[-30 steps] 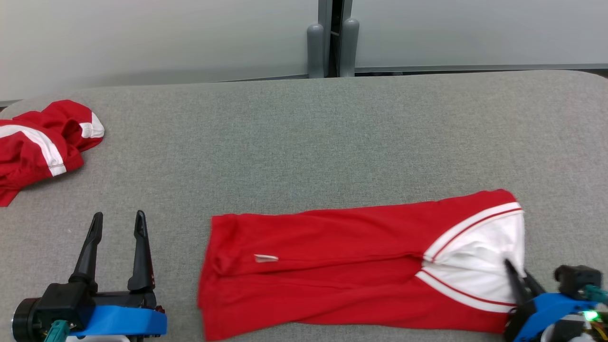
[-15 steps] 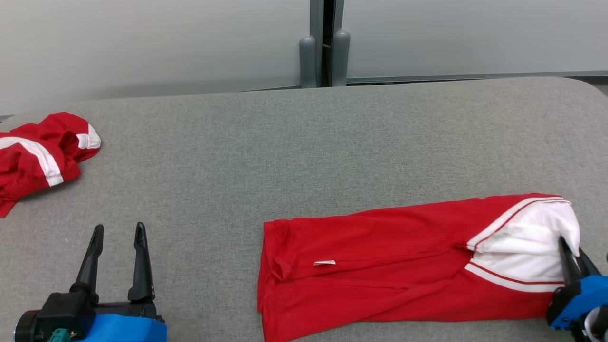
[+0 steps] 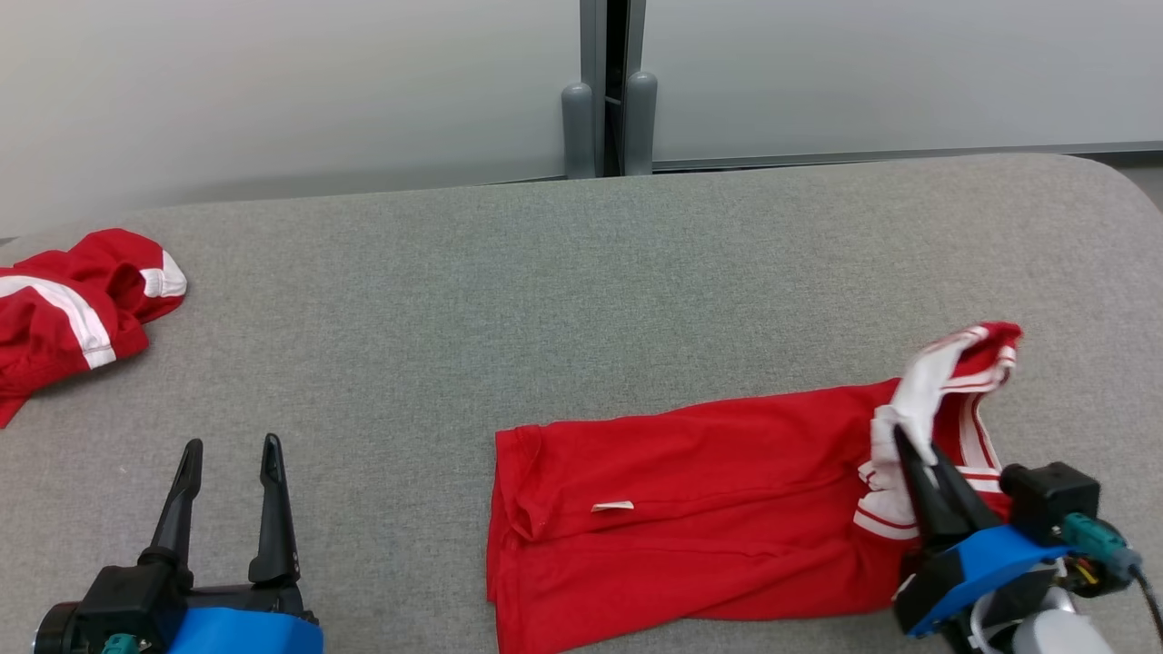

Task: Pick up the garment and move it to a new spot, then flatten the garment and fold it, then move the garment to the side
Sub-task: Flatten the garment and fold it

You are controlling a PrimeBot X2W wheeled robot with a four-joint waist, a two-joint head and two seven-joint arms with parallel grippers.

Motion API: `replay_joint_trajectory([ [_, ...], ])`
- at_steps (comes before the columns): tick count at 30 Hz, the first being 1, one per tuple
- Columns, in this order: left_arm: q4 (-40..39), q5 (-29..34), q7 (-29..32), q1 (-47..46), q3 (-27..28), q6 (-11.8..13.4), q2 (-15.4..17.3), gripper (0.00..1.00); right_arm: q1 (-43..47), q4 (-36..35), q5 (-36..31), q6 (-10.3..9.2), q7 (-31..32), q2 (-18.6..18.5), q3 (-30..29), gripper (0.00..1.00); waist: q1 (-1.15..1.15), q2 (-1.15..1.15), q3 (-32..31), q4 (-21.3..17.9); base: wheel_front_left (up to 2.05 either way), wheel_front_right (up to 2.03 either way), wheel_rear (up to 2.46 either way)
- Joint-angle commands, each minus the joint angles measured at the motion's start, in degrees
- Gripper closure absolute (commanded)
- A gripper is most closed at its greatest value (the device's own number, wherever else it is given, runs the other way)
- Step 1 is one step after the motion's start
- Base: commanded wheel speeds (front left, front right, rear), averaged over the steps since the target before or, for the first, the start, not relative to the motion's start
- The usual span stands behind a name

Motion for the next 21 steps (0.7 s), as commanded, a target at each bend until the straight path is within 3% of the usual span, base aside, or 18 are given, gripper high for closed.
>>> replay_joint_trajectory([
  [1, 0.11, -0.11, -0.15, 0.72, 0.07, 0.06, 0.18, 0.0, 0.64, -0.8, 0.23, -0.02, 0.24, 0.21, 0.57, 1.0, 0.0, 0.0, -0.02, 0.05, 0.0, 0.0, 0.0],
  [10, 0.38, -0.13, -0.14, 0.18, -0.34, 0.2, 0.18, 0.0, 1.13, -8.48, 0.69, -0.02, 2.71, 3.33, 11.53, 1.0, 0.0, 0.0, 0.22, 0.99, 0.0, 0.0, 0.0],
  [21, 0.76, -0.32, -0.14, -0.54, -0.97, 0.04, 0.18, 0.0, -2.58, -7.41, 1.97, -0.02, 2.73, 6.2, 23.96, 1.0, 0.0, 0.0, 0.3, 3.04, 0.0, 0.0, 0.0],
])
